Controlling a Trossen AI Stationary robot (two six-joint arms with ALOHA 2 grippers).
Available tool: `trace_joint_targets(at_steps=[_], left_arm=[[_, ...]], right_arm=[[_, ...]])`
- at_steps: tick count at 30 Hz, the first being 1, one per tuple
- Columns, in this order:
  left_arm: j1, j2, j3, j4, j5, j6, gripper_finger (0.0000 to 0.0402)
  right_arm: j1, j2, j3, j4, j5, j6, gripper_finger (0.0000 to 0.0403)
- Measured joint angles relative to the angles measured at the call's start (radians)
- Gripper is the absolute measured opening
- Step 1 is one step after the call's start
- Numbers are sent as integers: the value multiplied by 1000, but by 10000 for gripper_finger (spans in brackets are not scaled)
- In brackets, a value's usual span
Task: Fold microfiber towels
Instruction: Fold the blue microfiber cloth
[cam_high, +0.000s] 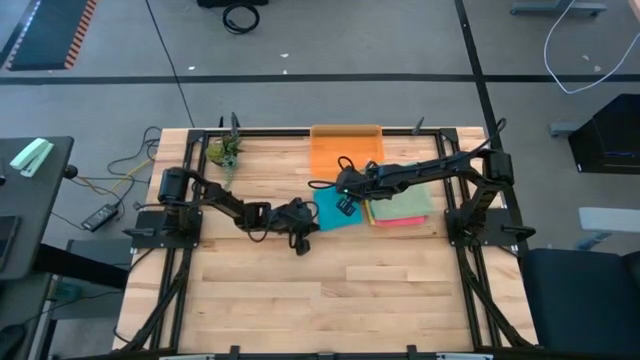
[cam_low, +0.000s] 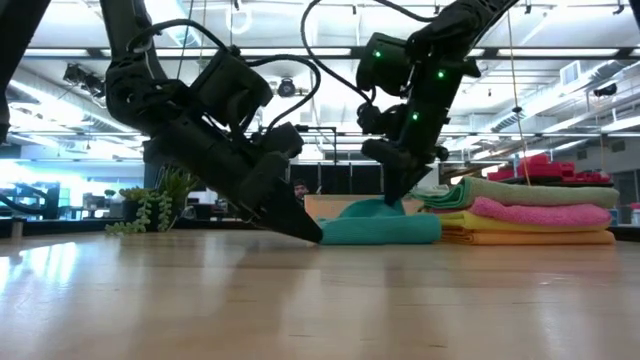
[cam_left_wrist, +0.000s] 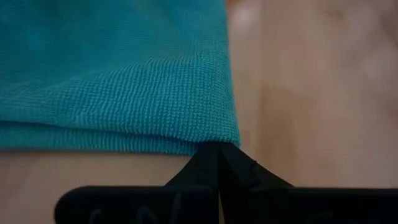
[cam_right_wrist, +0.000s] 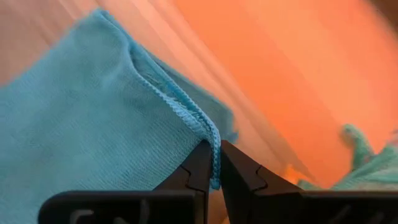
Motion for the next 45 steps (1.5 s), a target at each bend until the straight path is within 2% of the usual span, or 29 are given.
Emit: trace_joint_targets(at_steps=[5,13,22,25,32,35,38,45], left_arm=[[-40,0,0,2,54,-29,3],[-141,-33,-3,-31,67,-60,3],[-220,-117,-5,-172,69,-106,4],[-231,-179,-5,-236,71,-104,23],[-224,-355,-4,-451,64,-101,97],[-204,-415,-3,-516,-18,-37,121],[-161,-419,-2,-513,-148,51,140],[11,-362,-3,-490,-143,57,184]], right_arm=[[17,2,0,-6,-33,35,37],[83,2,-25,61,-93,26,38],[151,2,-47,202,-167,-120,38],[161,2,-47,212,-168,-123,37],[161,2,-47,214,-179,-115,37],[161,2,-47,218,-186,-115,38],[161,2,-47,220,-186,-114,37],[160,2,-47,229,-186,-108,37]])
